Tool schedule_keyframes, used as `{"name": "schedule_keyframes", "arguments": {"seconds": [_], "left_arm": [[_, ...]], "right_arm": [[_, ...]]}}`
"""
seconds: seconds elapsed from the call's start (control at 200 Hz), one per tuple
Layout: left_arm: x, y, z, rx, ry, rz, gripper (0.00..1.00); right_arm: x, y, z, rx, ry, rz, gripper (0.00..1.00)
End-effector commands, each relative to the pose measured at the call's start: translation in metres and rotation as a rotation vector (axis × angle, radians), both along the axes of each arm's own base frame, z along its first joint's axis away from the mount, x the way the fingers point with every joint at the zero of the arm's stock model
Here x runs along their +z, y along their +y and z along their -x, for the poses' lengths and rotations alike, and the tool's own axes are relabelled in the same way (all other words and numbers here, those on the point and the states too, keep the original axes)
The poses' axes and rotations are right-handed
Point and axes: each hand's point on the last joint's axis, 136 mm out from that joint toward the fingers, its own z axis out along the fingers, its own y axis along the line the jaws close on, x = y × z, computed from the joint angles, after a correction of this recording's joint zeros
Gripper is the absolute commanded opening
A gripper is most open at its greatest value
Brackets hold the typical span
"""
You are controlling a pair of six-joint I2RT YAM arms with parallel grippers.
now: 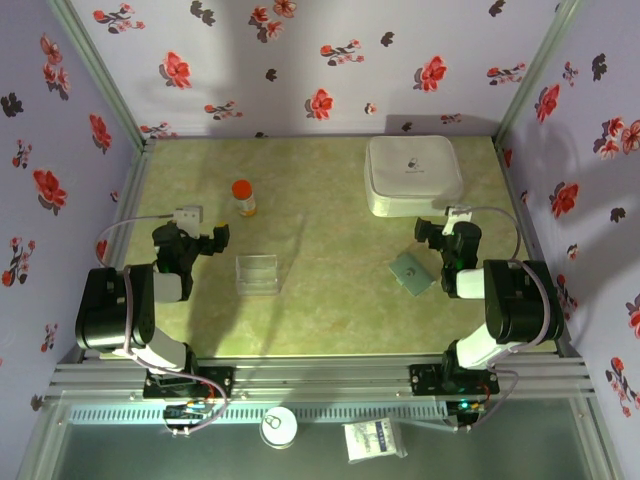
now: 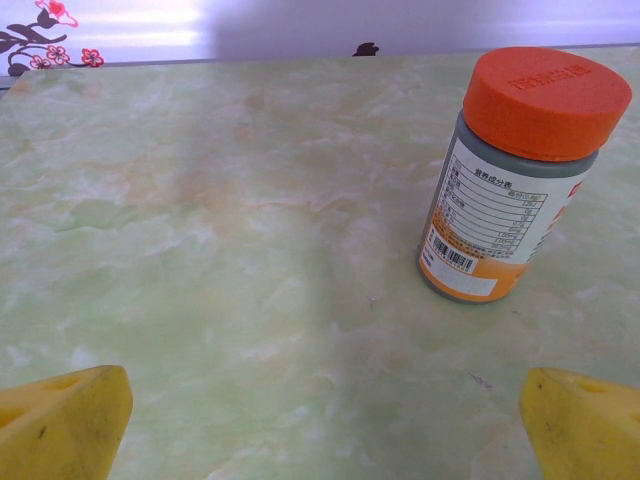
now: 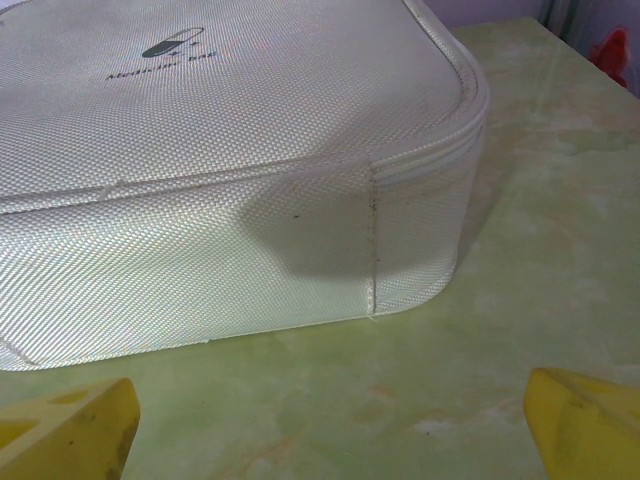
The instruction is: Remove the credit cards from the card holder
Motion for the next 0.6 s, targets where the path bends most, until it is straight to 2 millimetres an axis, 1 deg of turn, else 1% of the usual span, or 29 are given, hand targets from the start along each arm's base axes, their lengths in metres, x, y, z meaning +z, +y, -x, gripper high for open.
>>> {"name": "schedule_keyframes", "arguments": {"seconds": [0.0,0.15,0.245,0.425,0.525,0.595], "left_arm": [[0.004,0.002,-0.001,-0.003,-0.023,-0.013,1.00],[0.010,0.003,0.002,0.007,-0.038,-0.017,1.00],[0.014,0.008,0.004,0.037,-0.053,-0.015,1.00],[0.031,0.013,0.006,0.075,-0.048,-0.014,1.00],[0.043,0.016,0.009,0.108,-0.045,-0.022,1.00],[0.048,0.017,0.012,0.135,-0.030,-0.023,1.00]], "right_arm": [[0.006,-0.005,-0.005,-0.025,-0.014,-0.006,0.99],[0.009,0.000,-0.007,0.006,-0.009,-0.002,0.99],[0.018,0.003,-0.008,0.015,0.000,0.003,0.99],[0.033,0.005,-0.004,0.011,0.018,0.019,0.99],[0.042,0.010,0.000,0.020,0.028,0.025,0.99],[0.046,0.014,0.003,0.024,0.045,0.025,0.99]]}}
